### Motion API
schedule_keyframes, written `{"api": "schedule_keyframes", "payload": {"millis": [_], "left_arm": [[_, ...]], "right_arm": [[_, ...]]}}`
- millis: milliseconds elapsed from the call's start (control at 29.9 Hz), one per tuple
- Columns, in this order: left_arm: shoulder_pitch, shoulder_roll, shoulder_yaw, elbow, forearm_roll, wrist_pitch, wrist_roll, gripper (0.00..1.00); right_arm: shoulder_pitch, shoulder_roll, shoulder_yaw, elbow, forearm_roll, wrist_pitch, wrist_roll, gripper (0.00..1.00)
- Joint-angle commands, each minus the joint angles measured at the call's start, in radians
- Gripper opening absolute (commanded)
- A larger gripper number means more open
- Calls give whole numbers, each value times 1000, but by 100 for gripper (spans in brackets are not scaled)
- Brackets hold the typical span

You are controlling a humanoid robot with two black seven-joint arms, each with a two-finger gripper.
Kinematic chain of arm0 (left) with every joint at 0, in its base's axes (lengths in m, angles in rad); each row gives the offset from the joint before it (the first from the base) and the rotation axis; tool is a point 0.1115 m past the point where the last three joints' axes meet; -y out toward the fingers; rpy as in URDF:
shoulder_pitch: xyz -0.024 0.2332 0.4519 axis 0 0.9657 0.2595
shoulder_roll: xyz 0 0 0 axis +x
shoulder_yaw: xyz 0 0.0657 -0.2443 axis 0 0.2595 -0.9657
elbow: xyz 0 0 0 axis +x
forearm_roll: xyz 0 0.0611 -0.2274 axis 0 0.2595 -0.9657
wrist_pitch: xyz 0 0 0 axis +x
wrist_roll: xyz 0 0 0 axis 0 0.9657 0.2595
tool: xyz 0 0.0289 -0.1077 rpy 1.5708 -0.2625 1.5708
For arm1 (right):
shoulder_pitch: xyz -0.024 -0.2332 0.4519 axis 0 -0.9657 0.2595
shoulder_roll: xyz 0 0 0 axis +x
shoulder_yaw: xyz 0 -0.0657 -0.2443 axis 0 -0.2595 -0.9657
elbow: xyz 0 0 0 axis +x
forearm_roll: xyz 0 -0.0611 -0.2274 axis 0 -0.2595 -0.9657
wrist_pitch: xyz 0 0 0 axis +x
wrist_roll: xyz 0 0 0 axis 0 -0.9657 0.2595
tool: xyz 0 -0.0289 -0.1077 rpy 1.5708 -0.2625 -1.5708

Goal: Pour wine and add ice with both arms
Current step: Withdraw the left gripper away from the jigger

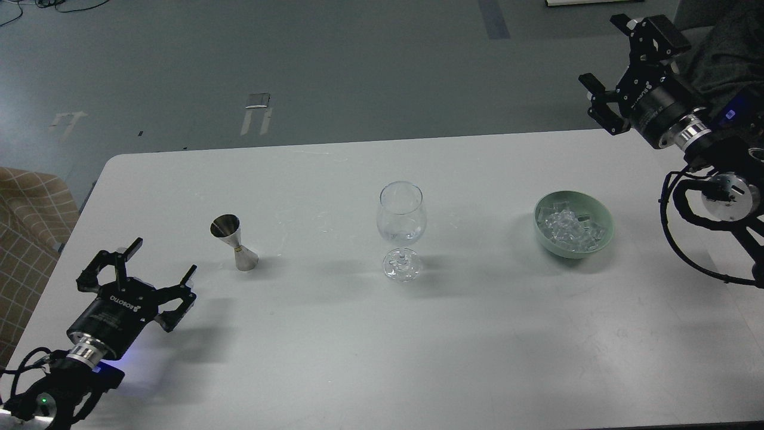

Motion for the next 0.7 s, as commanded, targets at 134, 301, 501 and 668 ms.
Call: {"api": "schedule_keyframes", "payload": {"millis": [134, 301, 501, 668], "left_arm": [[-93, 133, -5, 6, 94, -9, 0, 97], [-182, 127, -28, -32, 271, -9, -25, 97], [-328, 109, -22, -66, 459, -9, -84, 97], [-461, 75, -11, -66, 511, -9, -85, 97]], "right_arm": [[-63, -147, -24, 132, -331, -22, 11, 100], [-134, -170, -24, 198, -590, -84, 14, 100], [-210, -160, -25, 212, -925, -199, 23, 100], [-267, -148, -25, 172, -1063, -245, 23, 100]]}}
